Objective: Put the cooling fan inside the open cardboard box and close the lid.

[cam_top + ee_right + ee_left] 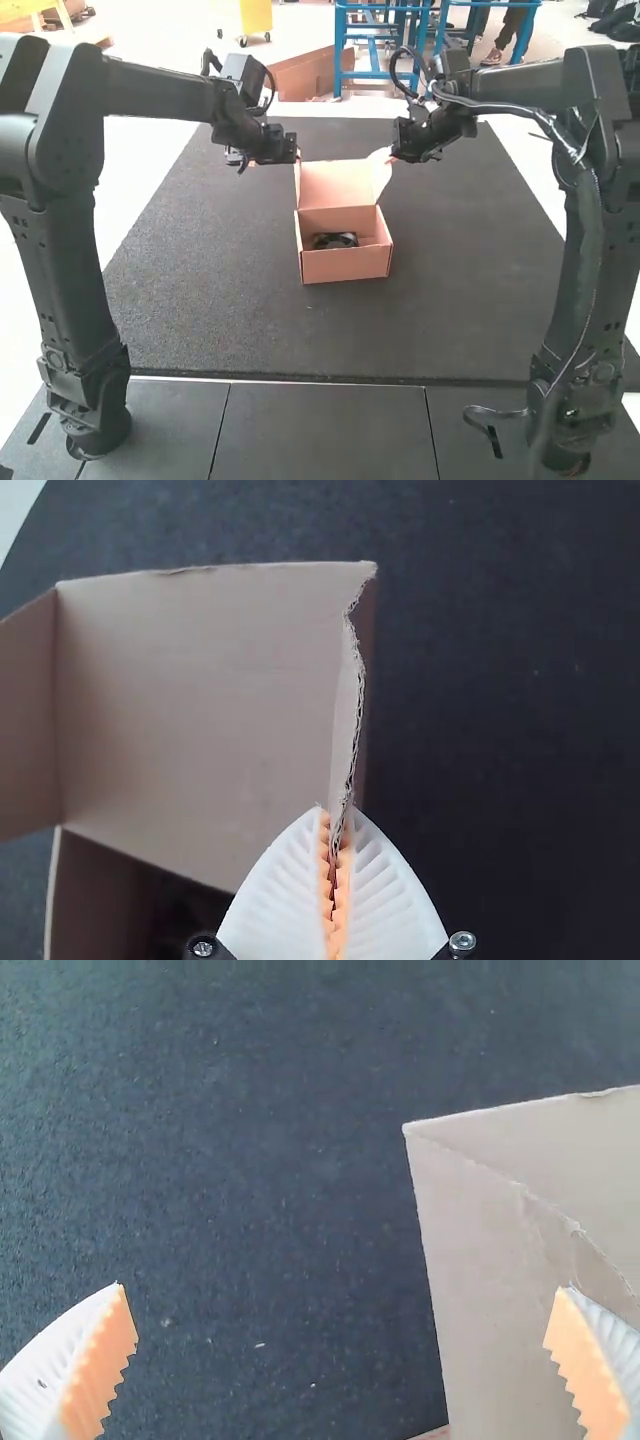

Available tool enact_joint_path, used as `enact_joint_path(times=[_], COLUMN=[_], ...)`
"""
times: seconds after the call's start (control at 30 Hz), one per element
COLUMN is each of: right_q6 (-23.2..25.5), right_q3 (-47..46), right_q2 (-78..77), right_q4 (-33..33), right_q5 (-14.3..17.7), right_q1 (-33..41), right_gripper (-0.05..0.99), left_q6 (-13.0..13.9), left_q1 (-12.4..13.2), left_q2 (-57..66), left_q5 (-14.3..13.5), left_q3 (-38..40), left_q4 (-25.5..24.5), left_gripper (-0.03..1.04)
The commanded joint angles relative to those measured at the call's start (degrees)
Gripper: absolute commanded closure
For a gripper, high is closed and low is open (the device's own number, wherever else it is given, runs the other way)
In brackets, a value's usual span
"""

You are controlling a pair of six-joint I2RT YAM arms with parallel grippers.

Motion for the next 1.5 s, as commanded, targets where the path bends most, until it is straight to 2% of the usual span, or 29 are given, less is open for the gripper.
enact_joint_path(times=[0.0, 0.2, 0.37, 0.63, 0.9, 1.1, 1.47], right_q6=[-0.5, -2.0, -3.0, -3.1, -6.0, -7.3, -7.5], right_q3=[1.5, 1.6, 1.4, 1.1, 0.4, -1.4, -5.4], right_q2=[0.2, -1.3, -2.3, -3.6, -5.1, -6.5, -8.0], right_q4=[-1.2, -6.0, -8.2, -9.6, -14.3, -14.7, -16.3], right_q5=[-0.9, -0.9, -0.9, -1.8, -2.4, -2.4, -2.3], right_q1=[-0.4, 0.5, 0.7, 0.7, 1.7, 2.8, 5.6], right_gripper=[0.95, 0.95, 0.95, 0.95, 0.95, 0.95, 0.95], left_q6=[0.4, 0.3, 0.2, 0.3, 0.3, 0.4, 0.4], left_q1=[-1.6, -3.0, -3.7, -3.6, -3.5, -3.4, -3.7], left_q2=[-0.3, -0.3, -0.3, -0.6, -0.6, -0.9, -1.8], left_q5=[1.5, 2.6, 2.6, 2.5, 2.3, 1.8, 1.5], left_q3=[3.1, 3.7, 3.2, 3.2, 3.3, 2.7, 0.8], left_q4=[-0.4, -1.8, -3.7, -6.9, -8.3, -11.2, -11.3], left_gripper=[0.04, 0.04, 0.04, 0.04, 0.04, 0.04, 0.04])
